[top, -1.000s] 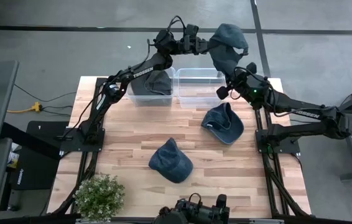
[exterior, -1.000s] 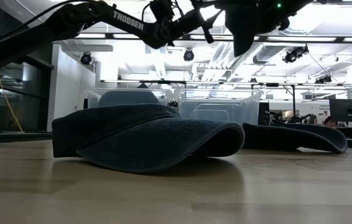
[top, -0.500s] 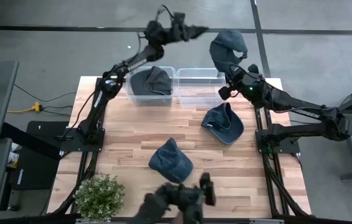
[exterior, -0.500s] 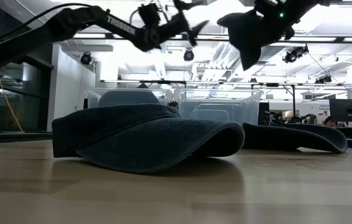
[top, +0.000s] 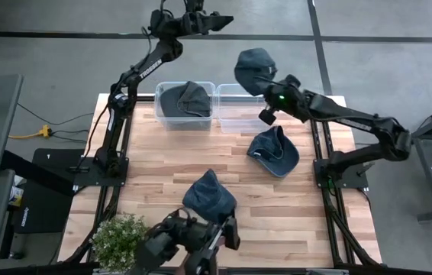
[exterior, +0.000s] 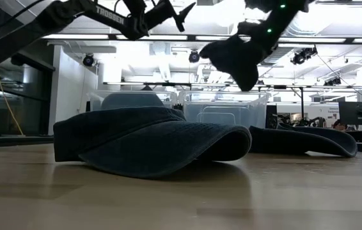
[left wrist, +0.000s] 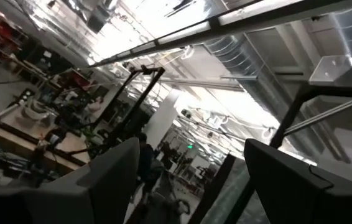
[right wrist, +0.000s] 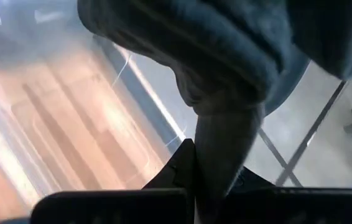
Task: Pick & Place hat
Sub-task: Put the top left blue cap into the right transparent bin
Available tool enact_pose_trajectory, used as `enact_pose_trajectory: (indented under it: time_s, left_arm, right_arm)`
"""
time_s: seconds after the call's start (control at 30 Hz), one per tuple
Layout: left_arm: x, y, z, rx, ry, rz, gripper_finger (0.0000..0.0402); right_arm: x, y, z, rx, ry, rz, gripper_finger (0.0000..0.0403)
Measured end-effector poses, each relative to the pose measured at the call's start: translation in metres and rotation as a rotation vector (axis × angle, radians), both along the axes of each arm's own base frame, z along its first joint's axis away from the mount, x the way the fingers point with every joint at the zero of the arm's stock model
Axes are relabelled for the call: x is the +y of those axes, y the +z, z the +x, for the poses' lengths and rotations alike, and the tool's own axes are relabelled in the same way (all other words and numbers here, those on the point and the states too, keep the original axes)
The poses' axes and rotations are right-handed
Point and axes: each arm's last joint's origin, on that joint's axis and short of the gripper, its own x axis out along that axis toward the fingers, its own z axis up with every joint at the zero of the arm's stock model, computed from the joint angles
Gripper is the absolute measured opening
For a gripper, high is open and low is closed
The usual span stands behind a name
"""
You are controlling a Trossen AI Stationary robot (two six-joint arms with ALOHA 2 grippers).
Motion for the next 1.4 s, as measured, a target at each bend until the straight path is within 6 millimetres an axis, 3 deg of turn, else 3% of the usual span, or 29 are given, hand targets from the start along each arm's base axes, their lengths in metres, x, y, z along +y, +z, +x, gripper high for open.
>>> enact_pose_trajectory:
  time_s: [0.27, 0.53, 1.1, 1.4]
  left_arm:
    - [-0.008, 0.012, -0.006, -0.006, -0.020, -0.011, 0.0286]
    - [-0.010, 0.011, -0.003, 0.025, -0.062, -0.055, 0.0286]
    - [-0.007, 0.006, 0.003, 0.068, -0.038, -0.092, 0.0286]
    - [-0.004, 0.003, 0.006, 0.087, -0.014, -0.122, 0.0286]
  right_arm:
    - [-0.001, -0.006, 0.040, 0.260, 0.049, 0.076, 0.0001]
    - [0.000, -0.011, 0.063, 0.409, 0.058, 0.082, 0.0001]
    - [-0.002, -0.015, 0.061, 0.463, 0.051, 0.096, 0.0003]
    - [-0.002, -0.015, 0.061, 0.464, 0.068, 0.104, 0.0069]
